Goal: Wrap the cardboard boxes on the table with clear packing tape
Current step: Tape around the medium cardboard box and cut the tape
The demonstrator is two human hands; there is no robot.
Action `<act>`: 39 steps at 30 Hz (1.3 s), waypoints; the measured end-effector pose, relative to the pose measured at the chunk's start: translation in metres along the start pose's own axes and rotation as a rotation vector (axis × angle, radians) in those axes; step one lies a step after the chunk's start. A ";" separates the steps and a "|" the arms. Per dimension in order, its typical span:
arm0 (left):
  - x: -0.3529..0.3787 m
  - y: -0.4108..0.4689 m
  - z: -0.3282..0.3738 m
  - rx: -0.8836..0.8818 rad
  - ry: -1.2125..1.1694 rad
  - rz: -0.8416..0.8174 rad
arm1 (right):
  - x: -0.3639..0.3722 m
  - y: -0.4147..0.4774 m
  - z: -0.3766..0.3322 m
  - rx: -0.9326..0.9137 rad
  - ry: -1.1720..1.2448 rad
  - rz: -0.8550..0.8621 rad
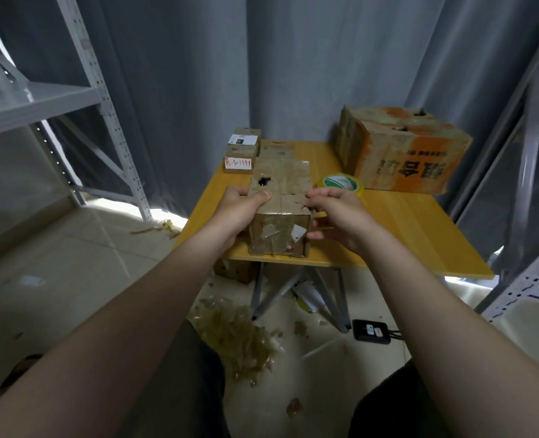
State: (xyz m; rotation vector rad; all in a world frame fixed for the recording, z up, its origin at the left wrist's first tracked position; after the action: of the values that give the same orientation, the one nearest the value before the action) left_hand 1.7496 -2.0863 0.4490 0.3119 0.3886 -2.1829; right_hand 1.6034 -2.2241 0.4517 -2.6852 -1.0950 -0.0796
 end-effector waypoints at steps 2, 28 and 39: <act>-0.001 0.000 0.001 0.005 0.011 0.003 | 0.002 0.001 -0.001 -0.017 0.002 -0.007; -0.030 0.004 0.026 0.208 0.409 0.261 | 0.019 0.000 -0.025 -0.170 -0.893 0.019; -0.012 0.051 0.014 0.091 0.057 0.058 | 0.032 -0.014 -0.020 -0.534 -1.101 0.012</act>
State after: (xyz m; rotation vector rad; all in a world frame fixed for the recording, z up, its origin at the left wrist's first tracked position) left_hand 1.7964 -2.1123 0.4577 0.4315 0.3079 -2.1422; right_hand 1.6174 -2.1970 0.4784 -3.2125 -1.4361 1.4469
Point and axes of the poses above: each hand's wrist, its own y-axis towards the middle knuckle, its own x-axis out of the palm, z = x × y, the point moved 4 cm from there along y, towards the middle knuckle, and after that the axes turned 10 degrees about y, right-handed, at the moved point
